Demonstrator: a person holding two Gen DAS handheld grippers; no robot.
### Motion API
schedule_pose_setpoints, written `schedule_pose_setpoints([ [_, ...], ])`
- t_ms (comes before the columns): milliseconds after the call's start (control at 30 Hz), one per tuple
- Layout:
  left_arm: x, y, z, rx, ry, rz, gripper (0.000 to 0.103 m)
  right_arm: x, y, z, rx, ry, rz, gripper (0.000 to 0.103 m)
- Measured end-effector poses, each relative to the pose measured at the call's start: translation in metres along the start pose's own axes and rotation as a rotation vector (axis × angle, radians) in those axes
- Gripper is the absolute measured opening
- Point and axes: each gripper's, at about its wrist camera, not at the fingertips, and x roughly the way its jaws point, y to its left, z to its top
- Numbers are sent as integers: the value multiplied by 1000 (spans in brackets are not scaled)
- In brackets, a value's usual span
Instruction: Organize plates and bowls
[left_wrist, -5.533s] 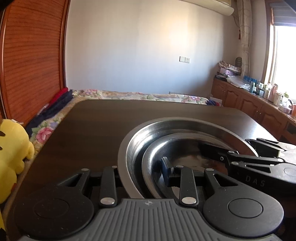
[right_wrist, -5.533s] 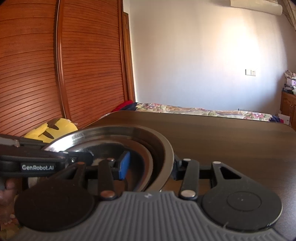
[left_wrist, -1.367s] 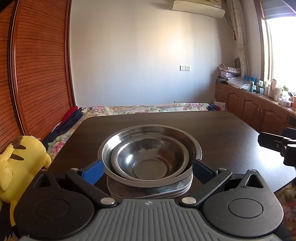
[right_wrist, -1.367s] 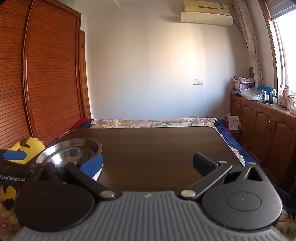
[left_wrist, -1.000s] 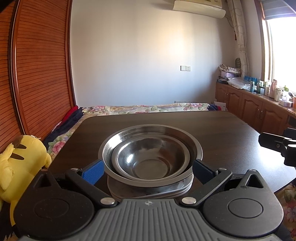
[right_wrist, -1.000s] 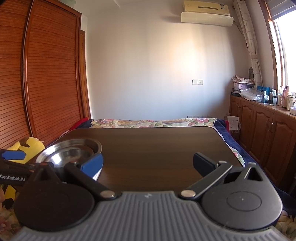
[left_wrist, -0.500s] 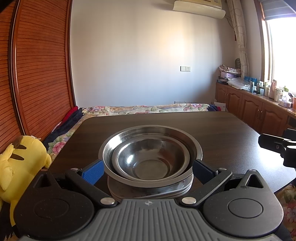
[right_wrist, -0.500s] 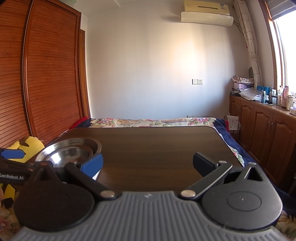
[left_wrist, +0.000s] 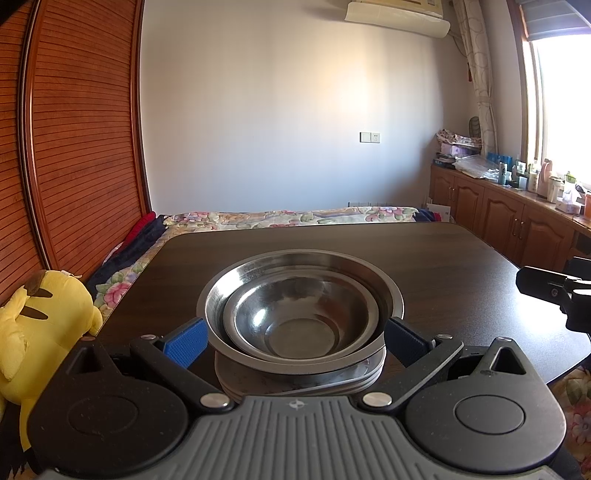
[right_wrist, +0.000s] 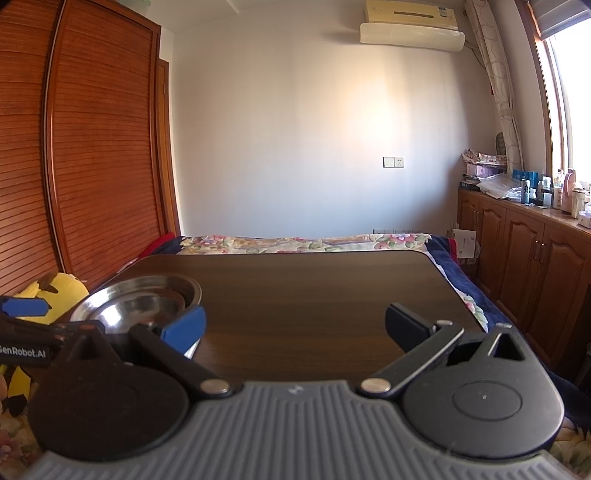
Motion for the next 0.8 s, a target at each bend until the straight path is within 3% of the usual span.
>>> schedule_pose_setpoints([
  [800, -2, -1, 2, 0, -8, 0, 103, 0, 0, 0, 1, -2, -6, 103],
])
